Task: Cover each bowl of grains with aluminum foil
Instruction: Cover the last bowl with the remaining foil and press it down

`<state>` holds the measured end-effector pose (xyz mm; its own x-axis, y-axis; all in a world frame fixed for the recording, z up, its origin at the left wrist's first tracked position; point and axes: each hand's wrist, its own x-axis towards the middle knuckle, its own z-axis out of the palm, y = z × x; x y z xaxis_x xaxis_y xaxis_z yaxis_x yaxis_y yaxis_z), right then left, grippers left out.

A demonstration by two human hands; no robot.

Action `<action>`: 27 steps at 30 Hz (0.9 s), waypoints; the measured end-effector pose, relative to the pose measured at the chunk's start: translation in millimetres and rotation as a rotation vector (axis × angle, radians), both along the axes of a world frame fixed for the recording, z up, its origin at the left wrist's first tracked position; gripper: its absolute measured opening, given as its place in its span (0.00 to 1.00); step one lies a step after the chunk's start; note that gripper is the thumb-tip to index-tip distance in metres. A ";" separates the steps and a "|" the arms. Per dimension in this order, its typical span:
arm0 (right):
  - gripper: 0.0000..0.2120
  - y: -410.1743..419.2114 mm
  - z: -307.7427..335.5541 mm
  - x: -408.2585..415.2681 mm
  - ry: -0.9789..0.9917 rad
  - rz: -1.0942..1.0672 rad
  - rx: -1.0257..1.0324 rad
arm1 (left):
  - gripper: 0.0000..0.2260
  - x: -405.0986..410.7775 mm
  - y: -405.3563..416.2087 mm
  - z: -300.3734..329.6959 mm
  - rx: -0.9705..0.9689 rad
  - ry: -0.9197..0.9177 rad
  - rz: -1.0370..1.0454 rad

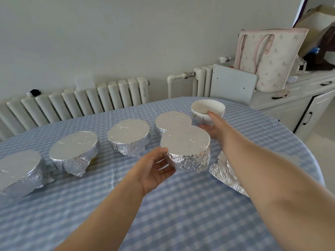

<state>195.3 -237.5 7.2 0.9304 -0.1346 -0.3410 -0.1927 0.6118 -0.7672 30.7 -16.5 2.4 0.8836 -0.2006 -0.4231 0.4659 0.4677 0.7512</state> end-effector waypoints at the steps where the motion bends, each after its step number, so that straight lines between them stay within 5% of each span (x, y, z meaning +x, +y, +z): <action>1: 0.28 0.6 0.1 2.7 0.005 -0.012 -0.011 | 0.13 0.7 -2.1 0.3 0.001 -0.001 0.002; 13: 0.24 -22.8 -7.1 -26.7 0.013 0.011 -0.052 | 0.05 8.8 -19.2 -1.7 0.031 0.008 0.008; 16: 0.16 -36.7 -4.9 -45.2 0.026 -0.048 0.030 | 0.06 10.8 -33.7 -4.8 0.058 0.014 0.021; 27: 0.24 -89.9 25.8 -114.6 -0.177 -0.288 0.163 | 0.05 48.6 -124.9 9.9 0.023 0.077 0.150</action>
